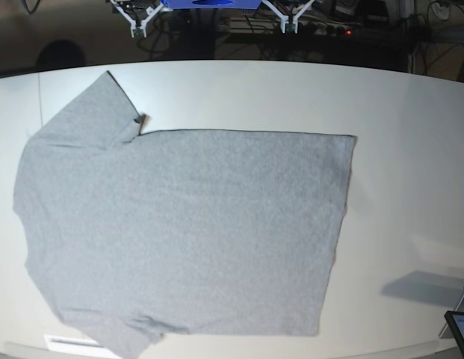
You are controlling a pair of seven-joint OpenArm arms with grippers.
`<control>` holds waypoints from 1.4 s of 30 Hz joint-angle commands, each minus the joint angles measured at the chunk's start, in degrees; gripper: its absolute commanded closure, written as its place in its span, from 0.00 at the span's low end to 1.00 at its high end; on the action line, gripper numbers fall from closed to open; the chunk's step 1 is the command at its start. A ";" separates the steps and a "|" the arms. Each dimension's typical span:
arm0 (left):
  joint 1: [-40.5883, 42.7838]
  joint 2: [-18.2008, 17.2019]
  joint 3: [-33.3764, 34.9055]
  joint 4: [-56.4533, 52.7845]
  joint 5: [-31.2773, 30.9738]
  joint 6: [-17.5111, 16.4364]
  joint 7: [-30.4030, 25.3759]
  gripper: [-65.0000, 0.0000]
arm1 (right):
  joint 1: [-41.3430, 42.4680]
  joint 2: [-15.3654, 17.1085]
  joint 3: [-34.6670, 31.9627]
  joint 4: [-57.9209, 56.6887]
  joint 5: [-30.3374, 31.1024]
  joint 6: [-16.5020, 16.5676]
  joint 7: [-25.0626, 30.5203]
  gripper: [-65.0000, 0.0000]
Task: Fold the T-shirt properly
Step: 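Move both grippers from rest toward the grey T-shirt's edge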
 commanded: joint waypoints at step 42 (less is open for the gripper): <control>26.41 -5.53 -6.47 40.43 -6.88 0.21 -0.61 1.00 | -25.82 1.97 9.12 39.83 0.51 -0.32 -0.05 0.92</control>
